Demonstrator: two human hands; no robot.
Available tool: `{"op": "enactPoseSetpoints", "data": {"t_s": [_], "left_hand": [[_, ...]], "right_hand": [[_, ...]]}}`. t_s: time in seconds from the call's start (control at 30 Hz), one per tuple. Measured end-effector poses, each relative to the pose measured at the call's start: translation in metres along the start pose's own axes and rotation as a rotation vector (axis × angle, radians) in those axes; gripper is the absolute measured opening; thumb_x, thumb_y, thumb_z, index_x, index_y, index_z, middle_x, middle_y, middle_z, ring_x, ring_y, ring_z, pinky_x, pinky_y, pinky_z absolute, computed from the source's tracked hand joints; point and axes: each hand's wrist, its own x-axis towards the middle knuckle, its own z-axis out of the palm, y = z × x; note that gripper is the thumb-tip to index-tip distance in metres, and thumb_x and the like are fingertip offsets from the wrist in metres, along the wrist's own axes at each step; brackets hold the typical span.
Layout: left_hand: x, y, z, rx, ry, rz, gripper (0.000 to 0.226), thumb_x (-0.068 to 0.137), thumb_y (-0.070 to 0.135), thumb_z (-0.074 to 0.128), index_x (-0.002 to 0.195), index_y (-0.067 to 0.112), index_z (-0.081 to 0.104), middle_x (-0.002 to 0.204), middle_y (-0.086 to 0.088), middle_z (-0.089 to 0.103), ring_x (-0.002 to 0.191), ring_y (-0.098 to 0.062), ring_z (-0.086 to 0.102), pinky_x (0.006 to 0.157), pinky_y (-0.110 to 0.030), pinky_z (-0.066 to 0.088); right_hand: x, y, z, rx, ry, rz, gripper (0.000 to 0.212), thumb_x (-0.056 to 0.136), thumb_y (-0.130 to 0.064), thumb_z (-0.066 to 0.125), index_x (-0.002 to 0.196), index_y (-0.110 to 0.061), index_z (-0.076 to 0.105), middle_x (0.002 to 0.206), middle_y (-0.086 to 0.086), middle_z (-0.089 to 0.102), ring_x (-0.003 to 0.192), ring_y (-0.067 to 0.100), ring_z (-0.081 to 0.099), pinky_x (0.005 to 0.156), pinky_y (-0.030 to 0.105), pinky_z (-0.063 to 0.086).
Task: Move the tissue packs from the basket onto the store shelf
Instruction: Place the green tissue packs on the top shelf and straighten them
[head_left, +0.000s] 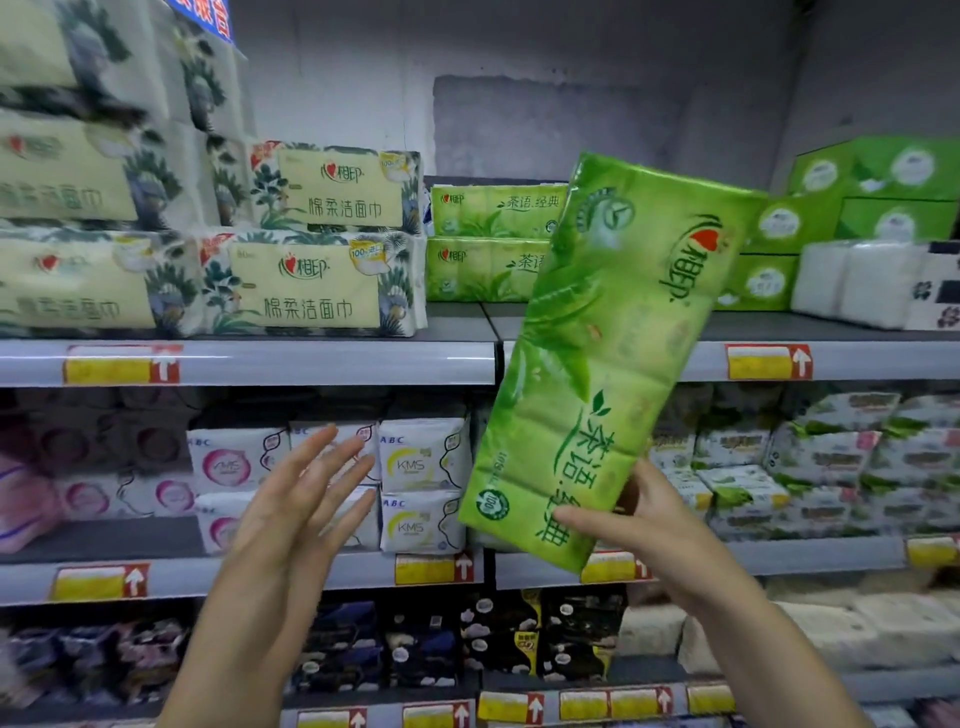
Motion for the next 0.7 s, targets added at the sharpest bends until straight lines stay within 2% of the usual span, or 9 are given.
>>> {"op": "enactPoseSetpoints", "data": {"t_s": [0.07,0.13,0.2,0.3,0.37,0.47,0.6,0.7], "left_hand": [[0.006,0.005,0.008,0.023,-0.03,0.003,0.103,0.037,0.055,0.091,0.127,0.017,0.056,0.122,-0.003,0.068,0.114,-0.021,0.064,0.088,-0.033,0.055],[0.013,0.011,0.014,0.035,-0.058,0.016,0.104,0.038,0.054,0.091,0.128,0.017,0.054,0.122,-0.003,0.068,0.115,-0.022,0.063,0.091,-0.036,0.053],[0.02,0.018,0.019,0.041,-0.088,0.036,0.103,0.04,0.053,0.091,0.128,0.017,0.053,0.122,-0.003,0.068,0.116,-0.022,0.062,0.092,-0.039,0.053],[0.027,0.028,0.025,0.071,-0.132,0.058,0.098,0.041,0.053,0.09,0.127,0.021,0.055,0.124,-0.002,0.067,0.116,-0.022,0.063,0.092,-0.04,0.053],[0.031,0.033,0.031,0.068,-0.158,0.049,0.1,0.038,0.052,0.091,0.126,0.022,0.055,0.124,-0.002,0.067,0.114,-0.024,0.064,0.09,-0.041,0.055],[0.039,0.034,0.037,-0.001,-0.14,0.042,0.101,0.04,0.048,0.092,0.128,0.014,0.054,0.124,-0.009,0.066,0.111,-0.03,0.065,0.084,-0.042,0.057],[0.045,0.024,0.032,-0.144,-0.045,0.027,0.1,0.04,0.044,0.093,0.126,0.014,0.051,0.128,-0.012,0.062,0.11,-0.031,0.065,0.076,-0.04,0.058],[0.049,0.02,0.025,-0.149,-0.066,-0.002,0.107,0.041,0.047,0.092,0.134,0.016,0.049,0.13,-0.011,0.058,0.108,-0.03,0.066,0.079,-0.045,0.058]], "right_hand": [[0.006,-0.007,-0.005,-0.006,-0.023,-0.038,0.052,0.055,-0.025,0.08,0.102,-0.033,0.059,0.1,-0.015,0.072,0.098,0.008,0.067,0.08,0.023,0.054],[0.012,-0.016,-0.011,-0.018,-0.054,-0.081,0.048,0.057,-0.031,0.086,0.1,-0.034,0.065,0.101,-0.012,0.072,0.099,0.011,0.067,0.078,0.023,0.055],[0.017,-0.023,-0.016,-0.054,-0.071,-0.116,0.057,0.049,-0.047,0.087,0.101,-0.041,0.066,0.107,-0.008,0.071,0.101,0.011,0.066,0.081,0.027,0.056],[0.022,-0.031,-0.024,-0.067,-0.047,-0.167,0.076,0.042,-0.056,0.086,0.109,-0.031,0.063,0.109,-0.002,0.071,0.101,0.016,0.067,0.077,0.029,0.056],[0.023,-0.036,-0.032,-0.043,-0.024,-0.208,0.079,0.04,-0.056,0.087,0.109,-0.025,0.062,0.104,0.001,0.072,0.095,0.02,0.07,0.071,0.028,0.057],[0.024,-0.04,-0.037,-0.032,0.018,-0.234,0.074,0.032,-0.052,0.089,0.098,-0.031,0.064,0.092,0.004,0.073,0.082,0.02,0.071,0.064,0.029,0.057],[0.032,-0.035,-0.04,0.014,-0.039,-0.189,0.08,0.035,-0.05,0.09,0.103,-0.019,0.061,0.092,0.001,0.072,0.082,0.019,0.07,0.064,0.026,0.055],[0.032,-0.036,-0.054,0.047,-0.085,-0.179,0.071,0.036,-0.046,0.091,0.097,-0.021,0.065,0.092,0.001,0.072,0.08,0.02,0.07,0.063,0.027,0.056]]}}
